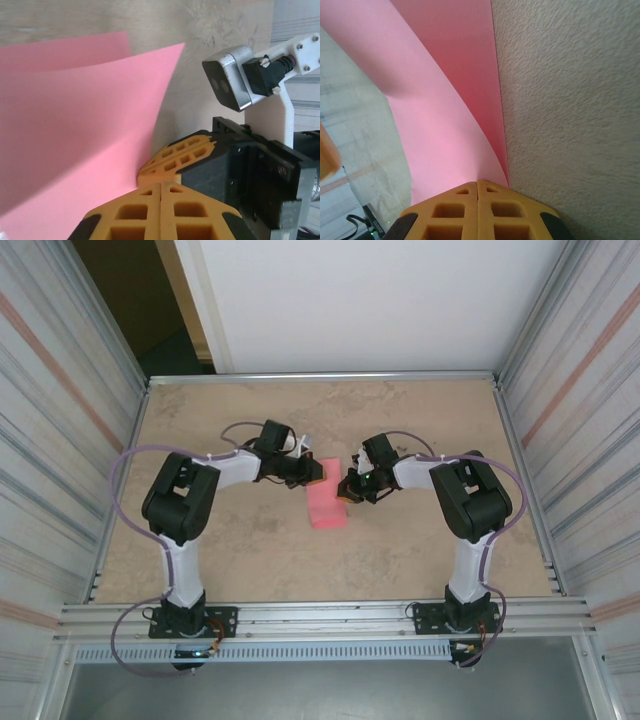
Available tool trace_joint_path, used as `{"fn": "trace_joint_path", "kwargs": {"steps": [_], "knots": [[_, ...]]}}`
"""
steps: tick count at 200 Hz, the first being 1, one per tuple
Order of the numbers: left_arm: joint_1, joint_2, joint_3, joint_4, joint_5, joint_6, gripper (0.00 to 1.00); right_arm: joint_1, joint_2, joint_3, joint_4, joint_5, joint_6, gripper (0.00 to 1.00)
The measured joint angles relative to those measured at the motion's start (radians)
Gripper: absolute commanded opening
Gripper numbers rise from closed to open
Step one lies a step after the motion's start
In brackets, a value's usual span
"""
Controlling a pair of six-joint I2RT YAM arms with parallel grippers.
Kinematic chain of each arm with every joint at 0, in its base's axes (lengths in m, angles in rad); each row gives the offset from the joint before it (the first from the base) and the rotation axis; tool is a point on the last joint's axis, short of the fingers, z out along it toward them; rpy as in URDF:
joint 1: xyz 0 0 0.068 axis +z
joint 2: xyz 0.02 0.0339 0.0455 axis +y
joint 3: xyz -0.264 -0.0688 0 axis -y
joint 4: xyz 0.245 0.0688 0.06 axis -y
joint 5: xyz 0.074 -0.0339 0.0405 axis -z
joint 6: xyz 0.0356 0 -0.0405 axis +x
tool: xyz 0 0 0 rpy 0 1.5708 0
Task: Fold a paper plane with a square sheet of paper (pick it up from the middle)
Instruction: First fold the square sheet of paper in half at the center of the table.
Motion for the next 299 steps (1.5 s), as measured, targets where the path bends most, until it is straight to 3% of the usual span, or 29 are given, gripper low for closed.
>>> {"fn": "trace_joint_path", "kwargs": {"steps": [59,157,237,299], "knots": [[0.055,0.130,0.044,0.005,0.013,-0.003,0.01,-0.002,0.000,-0.006,0.011,-0.006,0.000,0.00],[0.197,0.138,0.109,-0.098,-0.024,0.092,0.01,-0.005,0.005,-0.012,0.021,-0.012,0.000,0.00],[0.037,0.100,0.111,-0.042,-0.023,0.045,0.01,-0.005,0.006,-0.012,0.021,-0.012,0.000,0.00],[0.074,0.175,0.145,-0.058,-0.029,0.046,0.01,-0.005,0.006,-0.012,0.021,-0.012,0.000,0.00]]}}
